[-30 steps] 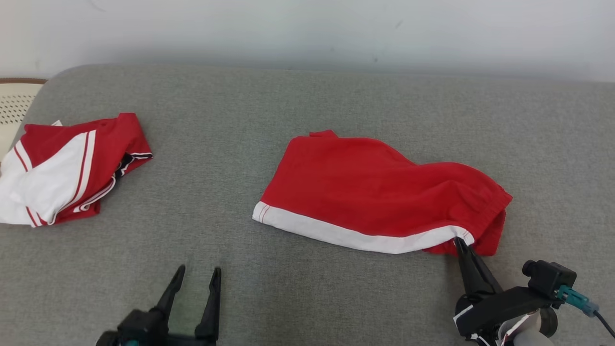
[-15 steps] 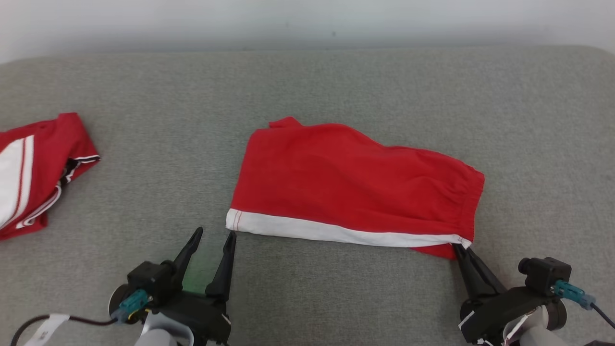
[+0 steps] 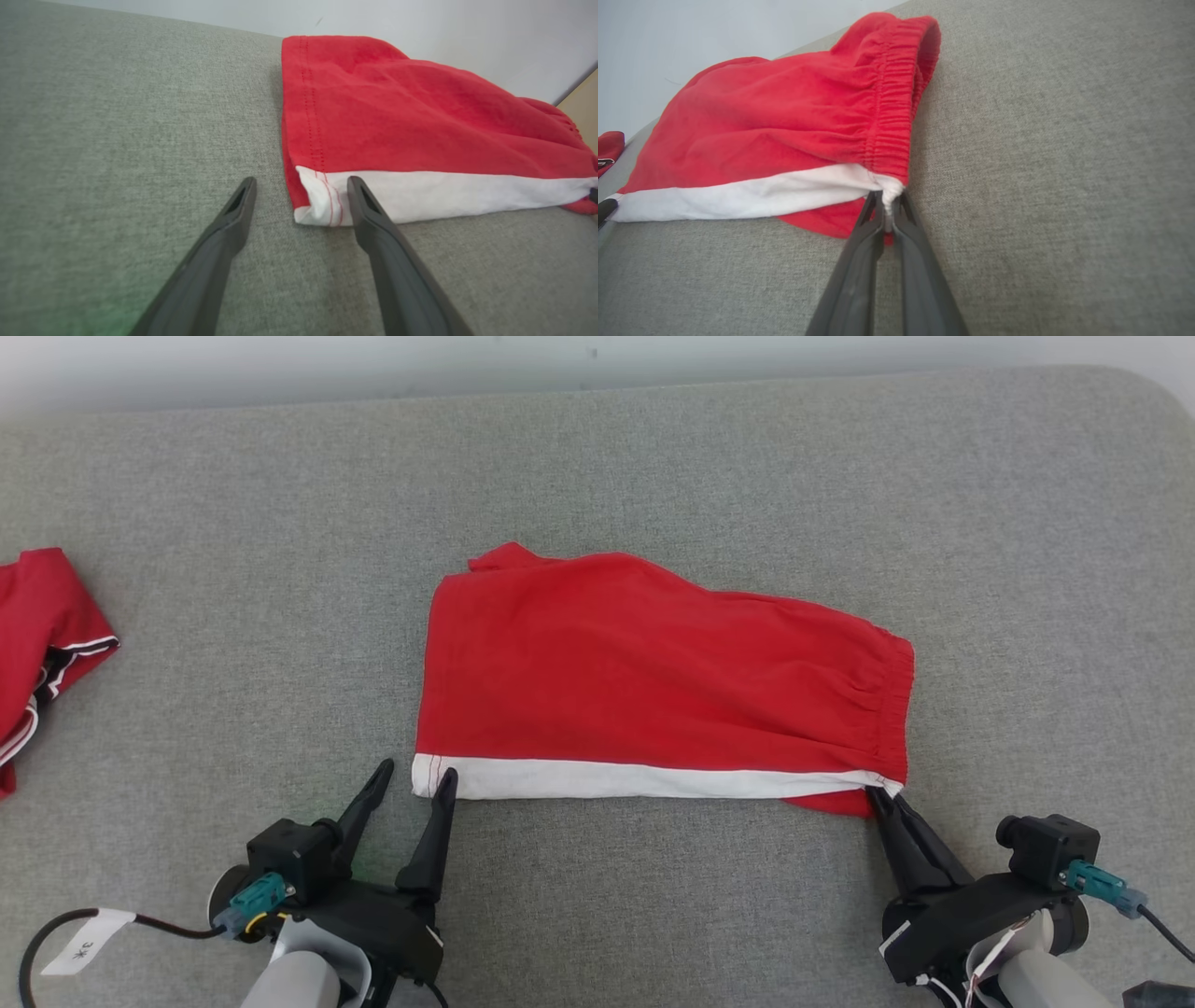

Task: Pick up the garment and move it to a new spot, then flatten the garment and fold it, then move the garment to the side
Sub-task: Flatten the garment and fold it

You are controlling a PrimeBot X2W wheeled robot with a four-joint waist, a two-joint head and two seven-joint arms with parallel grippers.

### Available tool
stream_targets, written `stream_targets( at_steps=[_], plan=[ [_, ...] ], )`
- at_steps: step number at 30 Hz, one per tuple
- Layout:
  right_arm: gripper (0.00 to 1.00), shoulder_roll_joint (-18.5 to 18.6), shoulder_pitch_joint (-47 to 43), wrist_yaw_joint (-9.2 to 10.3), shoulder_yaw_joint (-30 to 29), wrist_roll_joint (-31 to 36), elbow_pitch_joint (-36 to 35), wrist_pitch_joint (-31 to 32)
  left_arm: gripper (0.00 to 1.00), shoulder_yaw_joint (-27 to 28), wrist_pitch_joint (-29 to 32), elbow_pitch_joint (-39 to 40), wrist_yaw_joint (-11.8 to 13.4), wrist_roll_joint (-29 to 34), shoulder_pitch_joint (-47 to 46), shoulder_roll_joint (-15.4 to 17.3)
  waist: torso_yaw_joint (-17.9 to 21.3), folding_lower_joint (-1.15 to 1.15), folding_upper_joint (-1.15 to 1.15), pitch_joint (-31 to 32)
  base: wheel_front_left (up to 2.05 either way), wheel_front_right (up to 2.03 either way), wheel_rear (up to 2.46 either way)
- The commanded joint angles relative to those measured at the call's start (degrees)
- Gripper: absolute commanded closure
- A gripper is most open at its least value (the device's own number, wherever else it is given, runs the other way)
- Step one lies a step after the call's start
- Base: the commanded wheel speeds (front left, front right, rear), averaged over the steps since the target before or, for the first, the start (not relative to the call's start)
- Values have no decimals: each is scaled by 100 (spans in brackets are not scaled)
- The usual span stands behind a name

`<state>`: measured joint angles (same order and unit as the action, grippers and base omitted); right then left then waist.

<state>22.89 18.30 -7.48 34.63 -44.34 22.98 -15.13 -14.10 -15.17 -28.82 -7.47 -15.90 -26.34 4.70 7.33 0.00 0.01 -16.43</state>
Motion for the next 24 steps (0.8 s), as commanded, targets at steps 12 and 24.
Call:
stream_targets(
  at_steps=[12,24],
  plan=[
    [100,-103,73,-3,26,44,10,-1,100,-499,0,135,2,-280,114,84,-2,0,-1,161,0,0,0],
    [100,-267,13,-3,-153,105,-149,-1,100,-476,-2,372,2,-229,334,270,-207,0,-1,1062,0,0,0]
  ],
)
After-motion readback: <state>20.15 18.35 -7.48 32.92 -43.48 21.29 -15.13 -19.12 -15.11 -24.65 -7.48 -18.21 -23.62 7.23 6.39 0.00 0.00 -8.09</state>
